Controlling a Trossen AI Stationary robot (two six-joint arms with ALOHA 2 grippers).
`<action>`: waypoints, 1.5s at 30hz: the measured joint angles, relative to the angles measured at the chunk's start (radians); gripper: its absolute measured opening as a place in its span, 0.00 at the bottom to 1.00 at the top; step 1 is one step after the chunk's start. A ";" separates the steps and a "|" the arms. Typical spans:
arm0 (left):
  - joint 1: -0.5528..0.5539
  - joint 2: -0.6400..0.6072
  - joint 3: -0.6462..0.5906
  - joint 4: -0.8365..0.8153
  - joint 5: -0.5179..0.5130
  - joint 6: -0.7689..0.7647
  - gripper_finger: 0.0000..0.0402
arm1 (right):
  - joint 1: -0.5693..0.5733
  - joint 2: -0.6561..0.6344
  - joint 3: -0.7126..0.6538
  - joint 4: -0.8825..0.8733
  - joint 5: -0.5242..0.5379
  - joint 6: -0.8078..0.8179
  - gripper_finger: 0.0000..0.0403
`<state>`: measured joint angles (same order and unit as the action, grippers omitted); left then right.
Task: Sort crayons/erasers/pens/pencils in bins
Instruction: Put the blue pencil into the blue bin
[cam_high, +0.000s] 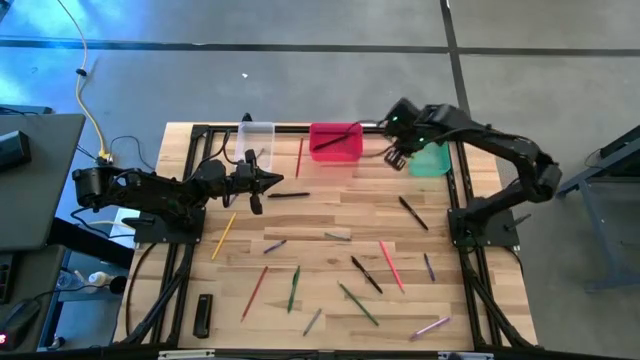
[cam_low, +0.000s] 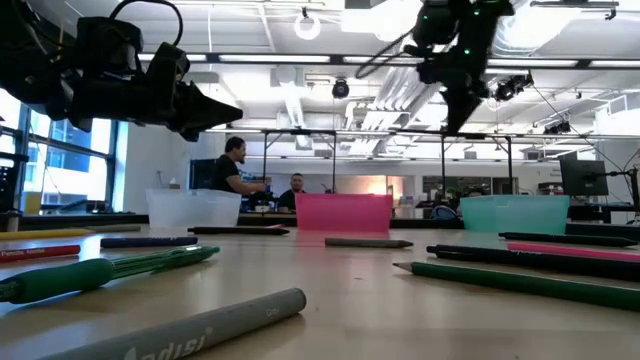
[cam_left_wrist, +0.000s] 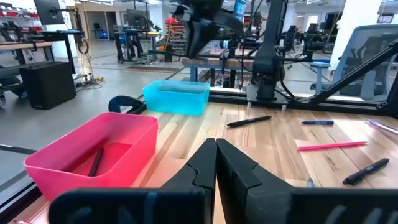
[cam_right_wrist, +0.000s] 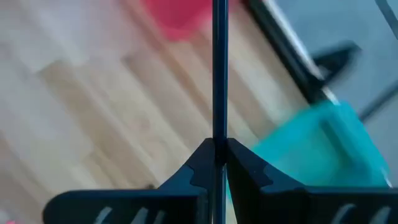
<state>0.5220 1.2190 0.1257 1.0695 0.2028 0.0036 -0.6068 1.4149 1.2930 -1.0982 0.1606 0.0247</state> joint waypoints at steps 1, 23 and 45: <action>0.000 0.000 0.000 0.000 0.000 0.000 0.00 | -0.028 -0.007 0.000 -0.017 0.003 0.015 0.05; 0.001 0.000 0.000 -0.018 -0.004 0.000 0.00 | -0.433 0.002 -0.294 0.218 -0.034 0.004 0.05; 0.001 0.000 0.000 -0.018 -0.004 -0.012 0.00 | -0.336 0.064 -0.294 0.145 0.047 0.500 0.05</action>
<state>0.5228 1.2190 0.1257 1.0519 0.1986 -0.0081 -0.9429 1.4791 0.9989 -0.9531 0.2077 0.5242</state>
